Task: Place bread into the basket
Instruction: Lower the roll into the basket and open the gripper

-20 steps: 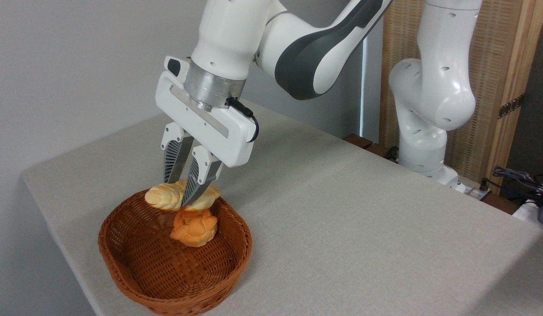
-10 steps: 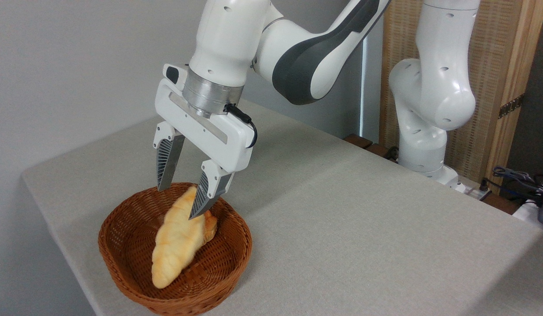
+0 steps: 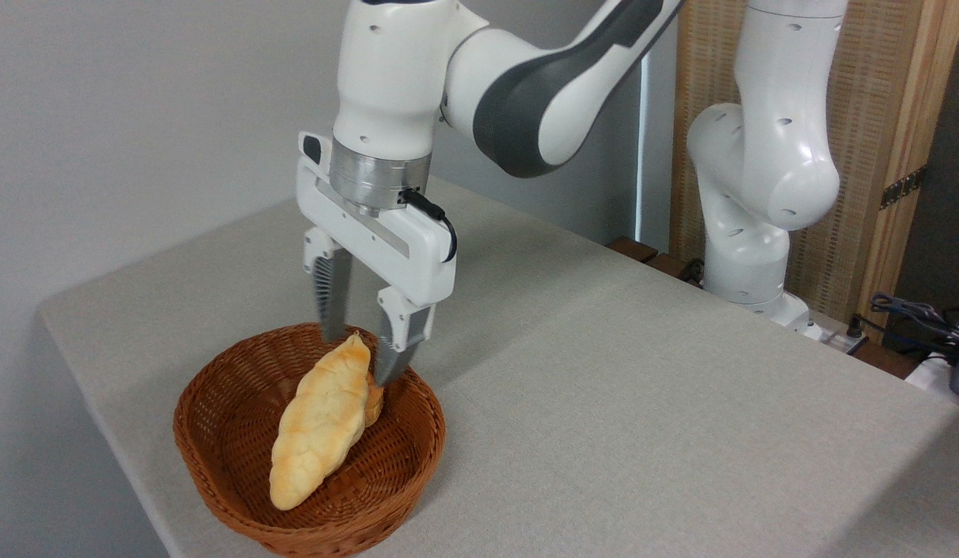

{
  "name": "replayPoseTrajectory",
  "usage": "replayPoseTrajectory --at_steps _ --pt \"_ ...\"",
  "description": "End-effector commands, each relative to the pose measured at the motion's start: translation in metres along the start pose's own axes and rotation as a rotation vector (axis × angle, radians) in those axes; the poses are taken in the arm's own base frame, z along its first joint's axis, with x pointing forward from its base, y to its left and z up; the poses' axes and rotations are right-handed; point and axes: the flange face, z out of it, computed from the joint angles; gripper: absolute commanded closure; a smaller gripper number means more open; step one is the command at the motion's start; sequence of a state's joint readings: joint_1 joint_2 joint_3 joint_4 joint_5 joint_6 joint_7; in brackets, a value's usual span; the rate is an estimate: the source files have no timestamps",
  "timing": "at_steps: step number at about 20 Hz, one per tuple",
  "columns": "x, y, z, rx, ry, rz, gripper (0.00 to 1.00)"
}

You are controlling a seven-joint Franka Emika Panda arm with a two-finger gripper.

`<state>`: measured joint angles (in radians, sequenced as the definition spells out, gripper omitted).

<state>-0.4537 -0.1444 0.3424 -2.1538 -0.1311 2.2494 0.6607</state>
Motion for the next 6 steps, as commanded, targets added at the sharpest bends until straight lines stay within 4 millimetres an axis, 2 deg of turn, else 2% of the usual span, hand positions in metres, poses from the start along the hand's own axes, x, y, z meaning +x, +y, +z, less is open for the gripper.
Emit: replayPoseTrajectory --at_steps 1,6 --pt "0.0014 0.0186 0.0012 0.051 -0.176 0.080 0.00" --pt "0.0001 0.0181 0.0020 0.049 -0.187 0.077 0.00"
